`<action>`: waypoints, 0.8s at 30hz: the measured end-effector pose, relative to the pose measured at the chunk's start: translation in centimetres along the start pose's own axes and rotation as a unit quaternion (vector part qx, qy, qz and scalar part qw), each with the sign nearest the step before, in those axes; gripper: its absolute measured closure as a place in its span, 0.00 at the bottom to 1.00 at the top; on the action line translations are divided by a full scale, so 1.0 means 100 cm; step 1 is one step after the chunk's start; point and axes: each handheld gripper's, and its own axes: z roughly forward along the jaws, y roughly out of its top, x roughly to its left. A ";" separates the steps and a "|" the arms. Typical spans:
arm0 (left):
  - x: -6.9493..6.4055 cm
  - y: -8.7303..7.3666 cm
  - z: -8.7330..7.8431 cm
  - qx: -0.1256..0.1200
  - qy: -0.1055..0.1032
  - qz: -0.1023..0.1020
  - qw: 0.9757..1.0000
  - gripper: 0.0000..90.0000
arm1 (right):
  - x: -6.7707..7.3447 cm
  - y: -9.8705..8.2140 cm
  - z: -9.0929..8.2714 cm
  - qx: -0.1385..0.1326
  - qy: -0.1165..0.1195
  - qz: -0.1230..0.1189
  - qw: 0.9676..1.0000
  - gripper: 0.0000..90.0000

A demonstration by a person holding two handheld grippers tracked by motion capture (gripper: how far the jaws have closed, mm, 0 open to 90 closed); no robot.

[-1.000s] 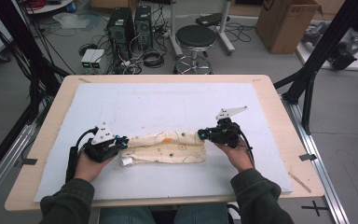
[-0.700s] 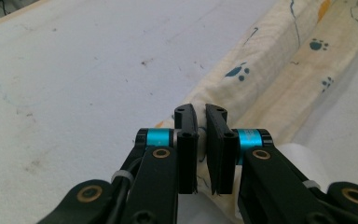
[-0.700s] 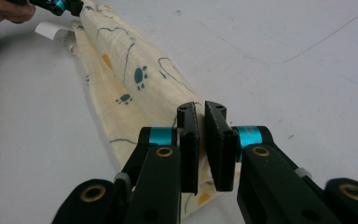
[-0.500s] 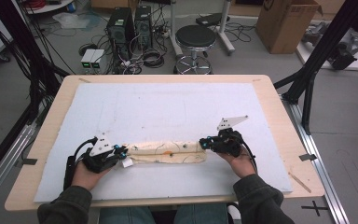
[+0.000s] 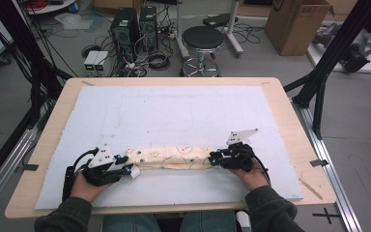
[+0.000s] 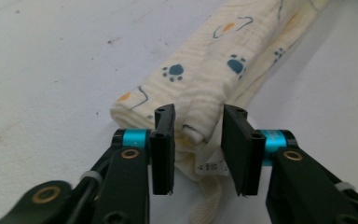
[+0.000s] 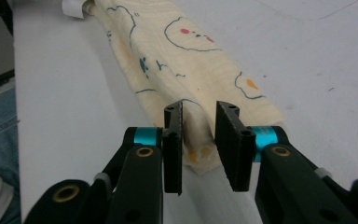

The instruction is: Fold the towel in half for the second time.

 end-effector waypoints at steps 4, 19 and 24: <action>0.001 0.002 -0.010 -0.017 -0.015 -0.010 1.000 0.61 | 0.002 -0.001 -0.006 -0.004 0.010 0.008 1.000 0.69; -0.004 0.038 0.013 -0.028 -0.020 -0.008 0.999 0.93 | 0.022 0.051 0.012 -0.026 0.028 -0.001 0.999 0.89; -0.007 0.041 0.031 -0.004 -0.025 -0.008 1.000 0.96 | 0.025 0.062 0.043 0.000 0.045 0.000 0.999 0.90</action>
